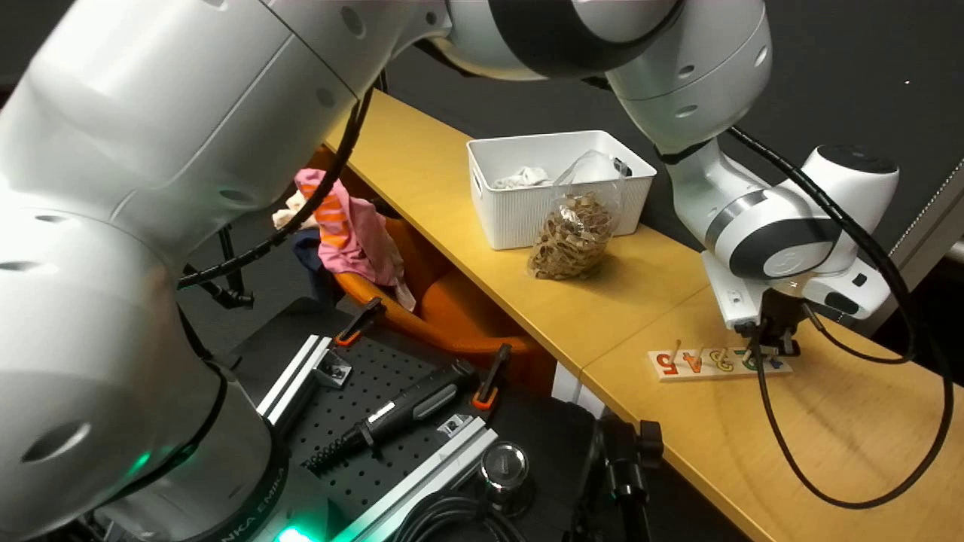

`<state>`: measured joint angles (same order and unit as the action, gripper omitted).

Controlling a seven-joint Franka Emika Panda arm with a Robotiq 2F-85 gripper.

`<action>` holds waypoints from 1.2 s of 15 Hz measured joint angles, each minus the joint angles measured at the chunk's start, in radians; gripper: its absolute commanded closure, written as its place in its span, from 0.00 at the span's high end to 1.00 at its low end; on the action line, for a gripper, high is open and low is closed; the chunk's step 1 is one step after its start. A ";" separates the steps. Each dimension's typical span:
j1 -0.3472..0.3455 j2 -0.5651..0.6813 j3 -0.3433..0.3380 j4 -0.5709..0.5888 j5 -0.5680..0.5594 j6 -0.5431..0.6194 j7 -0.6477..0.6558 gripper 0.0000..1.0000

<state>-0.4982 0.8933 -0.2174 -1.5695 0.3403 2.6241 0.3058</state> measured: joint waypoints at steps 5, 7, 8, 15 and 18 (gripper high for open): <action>0.000 -0.011 0.000 -0.032 0.000 0.045 -0.001 0.01; 0.001 -0.028 0.002 -0.064 0.000 0.084 -0.003 0.01; 0.002 -0.043 0.005 -0.087 0.000 0.112 -0.006 0.01; 0.052 -0.251 0.028 -0.238 0.000 0.222 -0.029 0.01; 0.103 -0.376 0.053 -0.324 0.000 0.224 -0.038 0.01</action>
<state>-0.3949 0.5172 -0.1646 -1.8931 0.3403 2.8478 0.2677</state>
